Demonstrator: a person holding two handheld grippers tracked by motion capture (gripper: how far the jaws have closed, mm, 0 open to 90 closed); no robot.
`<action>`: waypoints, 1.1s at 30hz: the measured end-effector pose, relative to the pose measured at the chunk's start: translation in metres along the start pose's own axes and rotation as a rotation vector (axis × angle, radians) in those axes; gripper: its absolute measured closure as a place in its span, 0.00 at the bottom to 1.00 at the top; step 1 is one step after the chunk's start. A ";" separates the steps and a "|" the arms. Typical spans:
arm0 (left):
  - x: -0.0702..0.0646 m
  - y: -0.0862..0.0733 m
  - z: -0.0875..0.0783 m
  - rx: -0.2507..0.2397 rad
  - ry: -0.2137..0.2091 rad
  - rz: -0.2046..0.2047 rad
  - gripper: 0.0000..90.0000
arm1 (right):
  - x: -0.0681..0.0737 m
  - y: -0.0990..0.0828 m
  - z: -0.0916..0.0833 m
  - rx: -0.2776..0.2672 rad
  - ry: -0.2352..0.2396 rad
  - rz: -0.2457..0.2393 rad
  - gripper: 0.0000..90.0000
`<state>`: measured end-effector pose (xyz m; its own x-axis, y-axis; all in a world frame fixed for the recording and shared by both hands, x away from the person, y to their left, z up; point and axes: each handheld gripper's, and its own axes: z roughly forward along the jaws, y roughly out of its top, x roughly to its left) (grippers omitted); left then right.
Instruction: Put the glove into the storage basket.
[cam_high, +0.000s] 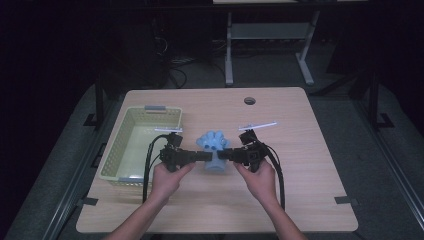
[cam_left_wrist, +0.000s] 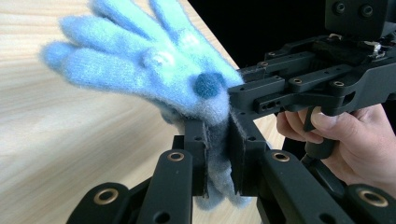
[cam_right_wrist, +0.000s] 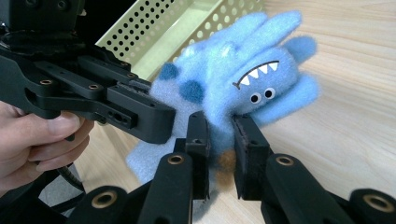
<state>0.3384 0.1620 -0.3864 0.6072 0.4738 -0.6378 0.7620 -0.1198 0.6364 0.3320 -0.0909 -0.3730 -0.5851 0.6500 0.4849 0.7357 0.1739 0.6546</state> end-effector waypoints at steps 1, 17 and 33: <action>0.000 0.001 -0.002 -0.005 0.001 -0.002 0.87 | 0.001 0.001 0.001 0.003 0.000 -0.001 0.87; 0.010 0.009 -0.033 -0.042 0.030 0.001 0.87 | 0.023 0.030 0.022 0.030 0.007 -0.061 0.87; 0.020 0.009 -0.064 -0.056 0.065 -0.005 0.87 | 0.040 0.046 0.045 0.050 0.027 -0.092 0.87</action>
<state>0.3431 0.2261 -0.3662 0.5864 0.5299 -0.6126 0.7499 -0.0692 0.6579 0.3574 -0.0231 -0.3500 -0.6593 0.6094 0.4404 0.6944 0.2690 0.6674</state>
